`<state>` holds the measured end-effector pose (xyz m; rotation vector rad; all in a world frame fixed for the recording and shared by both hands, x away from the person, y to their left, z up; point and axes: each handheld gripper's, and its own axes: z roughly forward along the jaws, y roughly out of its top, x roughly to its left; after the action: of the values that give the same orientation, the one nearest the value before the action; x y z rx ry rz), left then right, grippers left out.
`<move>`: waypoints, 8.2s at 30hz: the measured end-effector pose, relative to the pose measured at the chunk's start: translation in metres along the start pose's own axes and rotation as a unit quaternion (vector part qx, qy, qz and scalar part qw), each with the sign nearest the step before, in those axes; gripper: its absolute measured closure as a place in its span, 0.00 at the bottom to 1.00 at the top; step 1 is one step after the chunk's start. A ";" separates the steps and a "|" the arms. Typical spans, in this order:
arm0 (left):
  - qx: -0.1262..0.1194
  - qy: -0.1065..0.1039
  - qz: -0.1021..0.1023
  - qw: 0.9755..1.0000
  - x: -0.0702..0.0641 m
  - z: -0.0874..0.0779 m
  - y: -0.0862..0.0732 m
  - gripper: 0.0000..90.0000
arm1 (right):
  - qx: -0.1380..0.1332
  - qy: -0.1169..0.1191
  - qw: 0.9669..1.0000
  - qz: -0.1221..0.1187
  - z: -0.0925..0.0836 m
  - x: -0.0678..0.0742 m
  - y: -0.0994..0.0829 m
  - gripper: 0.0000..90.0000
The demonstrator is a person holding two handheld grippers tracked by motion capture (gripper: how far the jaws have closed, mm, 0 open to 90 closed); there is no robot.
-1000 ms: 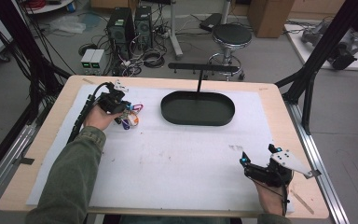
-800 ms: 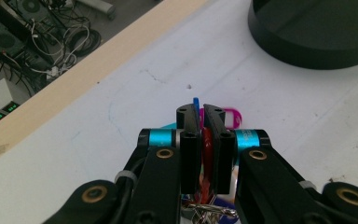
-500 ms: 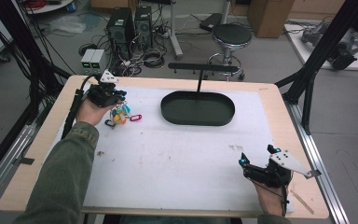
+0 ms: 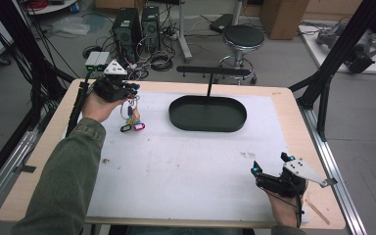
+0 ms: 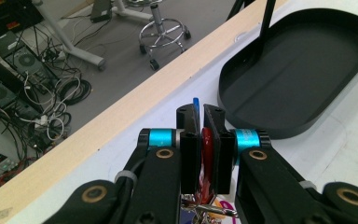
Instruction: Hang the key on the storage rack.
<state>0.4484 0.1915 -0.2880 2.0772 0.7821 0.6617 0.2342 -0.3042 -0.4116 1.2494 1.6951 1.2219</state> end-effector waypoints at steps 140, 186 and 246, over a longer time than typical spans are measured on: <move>-0.064 -0.033 -0.111 0.991 -0.020 0.074 0.079 0.03 | -0.005 -0.017 1.000 0.020 -0.014 -0.012 -0.004 0.01; -0.076 -0.016 -0.123 0.989 -0.004 0.010 -0.027 0.02 | 0.028 0.003 0.999 0.019 -0.003 -0.008 -0.004 0.01; -0.037 0.085 -0.184 0.978 -0.038 -0.076 -0.181 0.02 | 0.041 0.010 0.999 -0.001 0.005 -0.004 -0.004 0.01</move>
<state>0.3175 0.2905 -0.4026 1.7586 1.1860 0.6537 0.2382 -0.3069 -0.4168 1.2879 1.7762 1.1785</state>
